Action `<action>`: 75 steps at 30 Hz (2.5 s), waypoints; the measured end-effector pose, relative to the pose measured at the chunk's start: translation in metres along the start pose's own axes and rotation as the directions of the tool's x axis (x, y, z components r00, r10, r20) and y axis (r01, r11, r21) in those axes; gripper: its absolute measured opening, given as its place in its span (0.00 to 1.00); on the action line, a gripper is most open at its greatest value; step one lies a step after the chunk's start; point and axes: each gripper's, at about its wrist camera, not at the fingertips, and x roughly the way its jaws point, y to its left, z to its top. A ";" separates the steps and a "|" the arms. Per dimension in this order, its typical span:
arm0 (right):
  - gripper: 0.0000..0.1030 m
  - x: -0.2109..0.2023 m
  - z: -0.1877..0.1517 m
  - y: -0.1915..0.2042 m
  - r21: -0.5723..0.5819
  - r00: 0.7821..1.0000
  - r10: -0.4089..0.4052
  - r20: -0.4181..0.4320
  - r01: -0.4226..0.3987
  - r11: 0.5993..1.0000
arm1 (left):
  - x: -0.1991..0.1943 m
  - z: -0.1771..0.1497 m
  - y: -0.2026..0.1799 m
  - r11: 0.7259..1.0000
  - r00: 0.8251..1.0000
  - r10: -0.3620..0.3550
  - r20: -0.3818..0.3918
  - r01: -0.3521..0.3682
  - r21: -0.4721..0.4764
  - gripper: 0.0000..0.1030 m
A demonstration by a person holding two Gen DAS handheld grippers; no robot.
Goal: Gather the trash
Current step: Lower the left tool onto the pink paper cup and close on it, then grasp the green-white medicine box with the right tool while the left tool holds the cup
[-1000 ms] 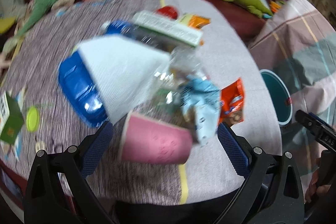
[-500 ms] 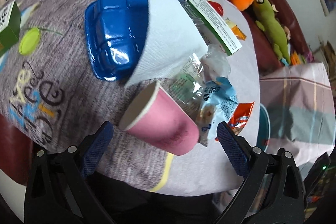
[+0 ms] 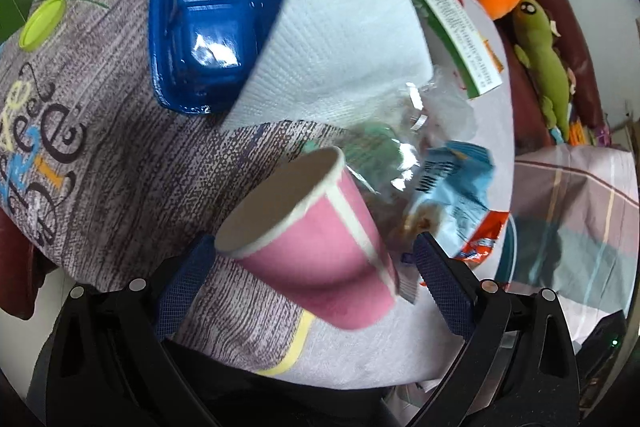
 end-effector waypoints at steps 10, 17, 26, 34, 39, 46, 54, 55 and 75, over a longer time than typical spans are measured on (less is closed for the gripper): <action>0.94 0.008 0.004 0.008 -0.018 1.000 0.017 -0.019 -0.018 1.000 | -0.008 0.003 -0.026 0.972 0.992 0.086 0.097 -0.104 0.208 0.80; 0.94 0.017 0.011 0.017 -0.040 0.998 0.056 -0.043 -0.058 0.998 | -0.007 -0.011 -0.024 0.975 0.992 0.108 0.070 -0.120 0.188 0.89; 0.94 0.027 0.017 0.024 -0.078 0.995 0.055 -0.077 -0.061 0.995 | 0.004 -0.009 -0.032 0.977 0.998 0.011 0.056 -0.023 0.214 0.65; 0.94 0.030 0.014 0.030 -0.082 0.994 0.042 -0.102 -0.051 0.995 | 0.009 -0.006 -0.057 0.925 0.994 0.046 0.095 -0.078 0.372 0.58; 0.94 0.024 0.014 0.033 -0.079 0.995 0.025 -0.101 -0.033 0.996 | 0.028 0.007 -0.071 0.932 0.996 0.038 0.081 -0.064 0.356 0.73; 0.94 0.019 0.023 0.037 -0.093 0.994 -0.010 -0.104 0.001 0.996 | 0.027 -0.002 -0.076 0.904 0.997 -0.018 0.077 -0.017 0.428 0.63; 0.94 0.021 0.050 0.073 -0.161 0.990 0.034 -0.133 -0.056 0.985 | -0.035 0.016 -0.072 0.866 0.975 -0.170 0.142 0.079 0.493 0.63; 0.94 0.021 0.053 0.077 -0.170 0.990 0.035 -0.134 -0.058 0.984 | -0.043 0.024 -0.073 0.862 0.970 -0.184 0.161 0.081 0.500 0.64; 0.61 0.133 0.128 0.241 -0.603 0.965 -0.126 -0.232 -0.041 0.797 | -0.060 0.172 -0.010 0.897 0.946 -0.231 0.226 0.117 0.426 0.64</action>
